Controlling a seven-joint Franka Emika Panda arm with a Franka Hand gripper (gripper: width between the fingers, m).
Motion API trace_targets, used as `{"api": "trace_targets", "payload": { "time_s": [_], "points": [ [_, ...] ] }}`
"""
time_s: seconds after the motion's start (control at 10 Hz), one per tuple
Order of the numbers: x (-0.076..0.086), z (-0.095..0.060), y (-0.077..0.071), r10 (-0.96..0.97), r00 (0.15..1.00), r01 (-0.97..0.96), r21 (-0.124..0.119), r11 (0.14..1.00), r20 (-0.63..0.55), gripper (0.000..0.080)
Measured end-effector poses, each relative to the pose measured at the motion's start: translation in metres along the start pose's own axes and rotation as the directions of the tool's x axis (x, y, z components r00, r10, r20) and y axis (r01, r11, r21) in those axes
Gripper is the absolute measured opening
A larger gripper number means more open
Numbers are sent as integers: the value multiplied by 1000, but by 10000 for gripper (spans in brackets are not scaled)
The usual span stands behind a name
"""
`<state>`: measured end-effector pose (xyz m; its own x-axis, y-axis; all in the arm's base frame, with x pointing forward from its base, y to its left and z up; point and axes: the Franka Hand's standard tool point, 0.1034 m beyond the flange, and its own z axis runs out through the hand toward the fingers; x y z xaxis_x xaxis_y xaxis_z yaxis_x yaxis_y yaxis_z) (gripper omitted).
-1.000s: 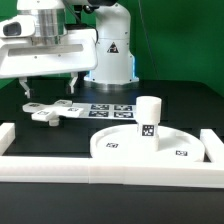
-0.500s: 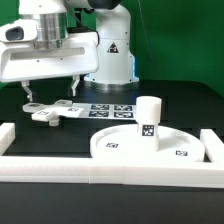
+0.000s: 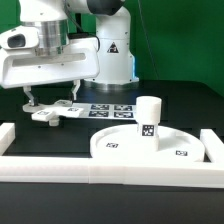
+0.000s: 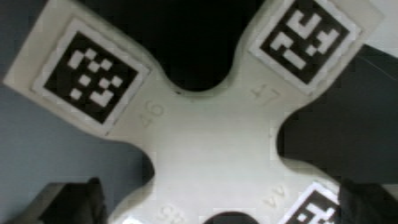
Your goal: Assemble round table
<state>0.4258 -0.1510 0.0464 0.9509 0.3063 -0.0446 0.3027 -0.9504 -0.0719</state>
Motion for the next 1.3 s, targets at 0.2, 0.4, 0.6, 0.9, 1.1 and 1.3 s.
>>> {"api": "trace_targets", "payload": {
  "time_s": [0.2, 0.4, 0.6, 0.9, 1.1, 1.3],
  "points": [
    [-1, 2, -1, 0, 1000, 0, 2, 1000, 4, 649],
    [-1, 2, -2, -58, 998, 58, 4, 998, 5, 649],
    [-2, 4, -3, -101, 995, 101, 7, 995, 9, 649],
    [-5, 9, -3, -104, 994, 104, 12, 995, 16, 649],
    [-5, 10, -5, -108, 994, 107, 14, 994, 18, 649],
    [-7, 13, -4, -104, 994, 104, 18, 994, 23, 649]
  ]
}}
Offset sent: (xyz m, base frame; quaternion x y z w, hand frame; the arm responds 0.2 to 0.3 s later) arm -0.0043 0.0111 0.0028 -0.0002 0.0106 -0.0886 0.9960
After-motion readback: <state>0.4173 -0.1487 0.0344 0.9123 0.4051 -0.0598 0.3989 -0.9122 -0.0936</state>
